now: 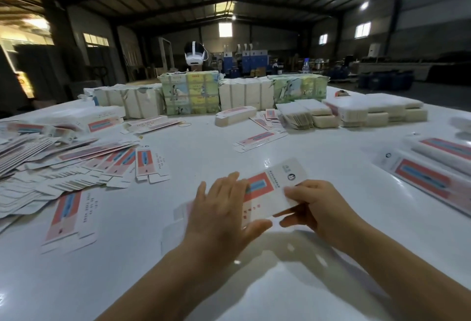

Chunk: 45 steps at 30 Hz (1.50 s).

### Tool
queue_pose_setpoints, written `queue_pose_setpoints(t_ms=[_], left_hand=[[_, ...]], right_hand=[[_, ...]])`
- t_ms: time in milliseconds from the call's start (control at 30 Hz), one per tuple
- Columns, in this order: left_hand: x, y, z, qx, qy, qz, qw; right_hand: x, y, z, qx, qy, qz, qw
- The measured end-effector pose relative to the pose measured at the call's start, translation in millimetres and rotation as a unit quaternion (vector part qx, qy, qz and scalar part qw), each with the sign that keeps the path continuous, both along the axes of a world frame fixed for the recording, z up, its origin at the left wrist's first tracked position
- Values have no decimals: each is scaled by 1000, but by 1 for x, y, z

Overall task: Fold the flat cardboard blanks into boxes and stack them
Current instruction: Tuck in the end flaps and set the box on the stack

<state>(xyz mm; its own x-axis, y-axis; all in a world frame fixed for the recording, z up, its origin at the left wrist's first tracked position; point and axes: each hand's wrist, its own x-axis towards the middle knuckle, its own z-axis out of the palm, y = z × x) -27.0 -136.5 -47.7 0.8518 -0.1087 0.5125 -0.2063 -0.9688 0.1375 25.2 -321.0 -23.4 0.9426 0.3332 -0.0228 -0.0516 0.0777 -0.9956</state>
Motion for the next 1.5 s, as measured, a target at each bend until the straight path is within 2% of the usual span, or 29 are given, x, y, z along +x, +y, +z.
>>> queue_pose_setpoints(t_ms=[67,167,233,400,467,600,700,800,967,1167,1233,1333,1433,1500], left_hand=[[0,-1,1,-8,-27,-19,999],[-2,-5,7,-28,-62,-45,997],[-3,-6,9,-9,-93,-53,994],[-10,-13,15,27,-117,-83,989],[-13,-13,18,28,-122,-87,988],[-15,-7,19,67,-132,-97,984],[-18,-4,19,127,-137,-109,976],[-19,-4,20,154,-137,-111,972],[-17,0,24,167,-127,-113,971],[-17,2,27,192,-134,-115,965],[-18,1,28,193,-126,-113,967],[-20,-3,28,190,-112,-125,968],[-22,-9,27,197,-138,-141,960],[-21,-10,28,193,-149,-139,960]], right_hand=[[-2,-1,1,31,2,9,999],[0,-4,2,156,109,20,982],[-1,-6,2,200,142,43,969],[-12,-5,-3,226,136,143,954],[-13,-5,-3,242,119,153,951],[-7,-13,3,180,21,127,975],[-6,-23,9,139,32,208,968],[-6,-28,10,154,58,282,945],[-2,-26,5,97,1,210,973],[-7,-24,7,57,-65,192,978],[-8,-25,9,67,-39,228,971],[-12,-27,10,97,31,331,938],[-16,-25,4,44,21,332,942],[-17,-24,1,61,12,302,951]])
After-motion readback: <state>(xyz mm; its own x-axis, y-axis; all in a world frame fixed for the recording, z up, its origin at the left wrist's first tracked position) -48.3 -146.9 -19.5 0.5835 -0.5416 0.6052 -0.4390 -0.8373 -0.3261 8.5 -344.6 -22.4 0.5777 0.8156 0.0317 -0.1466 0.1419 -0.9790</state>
